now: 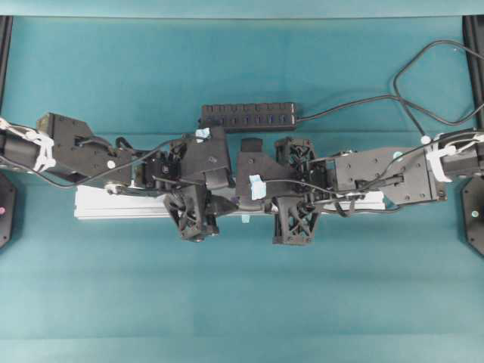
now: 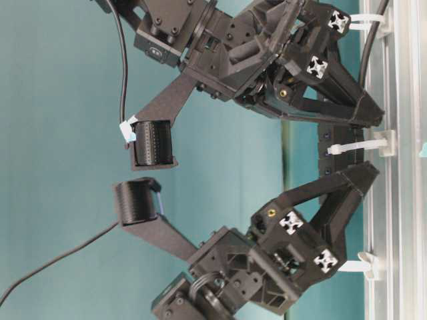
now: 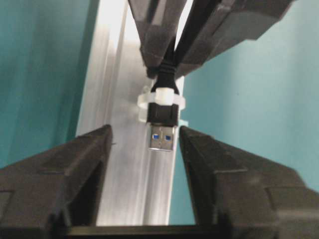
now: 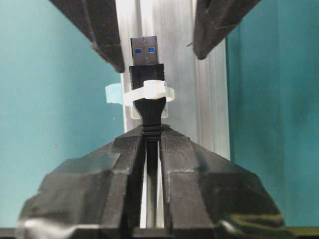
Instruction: Pass the USB cable through three rings with both arms.
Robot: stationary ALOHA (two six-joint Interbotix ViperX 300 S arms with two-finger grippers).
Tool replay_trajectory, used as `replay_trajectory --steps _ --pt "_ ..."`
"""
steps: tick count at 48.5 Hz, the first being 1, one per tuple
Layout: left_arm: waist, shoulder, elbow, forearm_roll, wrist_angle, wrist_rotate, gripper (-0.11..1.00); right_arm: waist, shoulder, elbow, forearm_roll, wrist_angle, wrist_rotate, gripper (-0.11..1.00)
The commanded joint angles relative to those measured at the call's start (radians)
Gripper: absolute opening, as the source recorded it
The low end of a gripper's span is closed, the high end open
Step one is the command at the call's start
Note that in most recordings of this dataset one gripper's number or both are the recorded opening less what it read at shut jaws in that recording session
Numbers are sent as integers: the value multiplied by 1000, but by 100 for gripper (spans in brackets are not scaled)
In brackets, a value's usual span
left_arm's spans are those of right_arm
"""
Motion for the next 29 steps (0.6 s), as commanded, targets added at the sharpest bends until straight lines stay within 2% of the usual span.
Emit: replay_trajectory --steps 1,10,29 --pt "-2 0 -21 3 -25 3 48 5 -11 -8 0 -11 -2 -7" --pt "-3 0 -17 3 -60 31 24 5 -11 -6 0 -11 -2 -7" --pt "-6 -5 -11 3 -60 46 23 5 -11 -3 0 -11 3 -7"
